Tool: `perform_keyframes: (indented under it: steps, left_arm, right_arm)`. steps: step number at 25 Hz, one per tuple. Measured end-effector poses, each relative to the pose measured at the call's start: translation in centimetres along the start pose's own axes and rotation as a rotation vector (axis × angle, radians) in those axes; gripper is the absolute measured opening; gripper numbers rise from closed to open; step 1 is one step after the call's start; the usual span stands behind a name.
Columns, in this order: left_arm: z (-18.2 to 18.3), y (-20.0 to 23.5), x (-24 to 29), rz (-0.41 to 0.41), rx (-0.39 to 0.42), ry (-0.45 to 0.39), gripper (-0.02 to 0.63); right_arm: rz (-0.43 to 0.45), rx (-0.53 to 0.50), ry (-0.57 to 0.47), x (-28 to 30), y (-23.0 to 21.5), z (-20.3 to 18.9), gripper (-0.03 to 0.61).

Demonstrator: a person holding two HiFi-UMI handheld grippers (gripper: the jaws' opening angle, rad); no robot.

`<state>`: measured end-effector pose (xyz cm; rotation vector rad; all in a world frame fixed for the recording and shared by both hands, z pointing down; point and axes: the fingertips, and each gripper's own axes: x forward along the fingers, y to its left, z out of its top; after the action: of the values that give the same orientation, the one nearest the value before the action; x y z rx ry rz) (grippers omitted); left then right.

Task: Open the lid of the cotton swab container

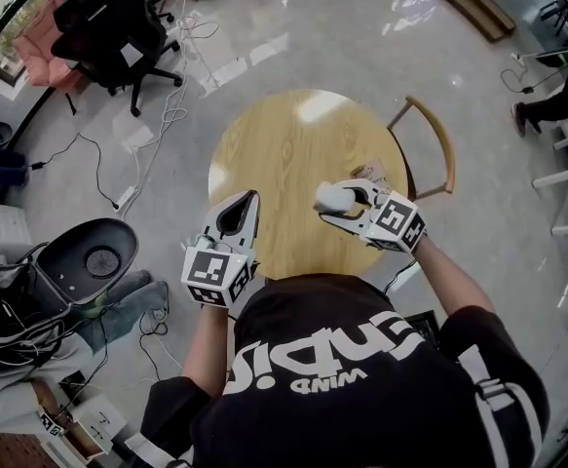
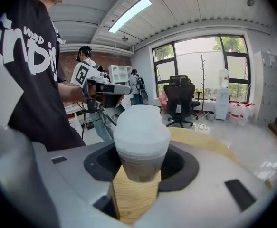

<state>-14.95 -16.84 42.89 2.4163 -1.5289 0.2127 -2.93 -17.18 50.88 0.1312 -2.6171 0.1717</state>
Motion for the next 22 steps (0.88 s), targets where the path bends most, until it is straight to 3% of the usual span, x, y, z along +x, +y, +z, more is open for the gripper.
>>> perform_keyframes:
  steps: [9,16,22]
  left_arm:
    - [1.6,0.8,-0.1,-0.07,0.028,-0.031,0.023]
    - [1.9,0.5,0.4,-0.167,0.004,-0.001,0.158]
    - [2.5,-0.5,1.2,-0.255,0.092,0.017,0.267]
  right_arm:
    - [-0.039,0.041,-0.029,0.8,-1.4,1.1,0.199]
    - [-0.035,0.039,-0.044,0.5,-1.3,2.0,0.199]
    - [-0.024,0.034,-0.039,0.1,-1.0,2.6,0.199]
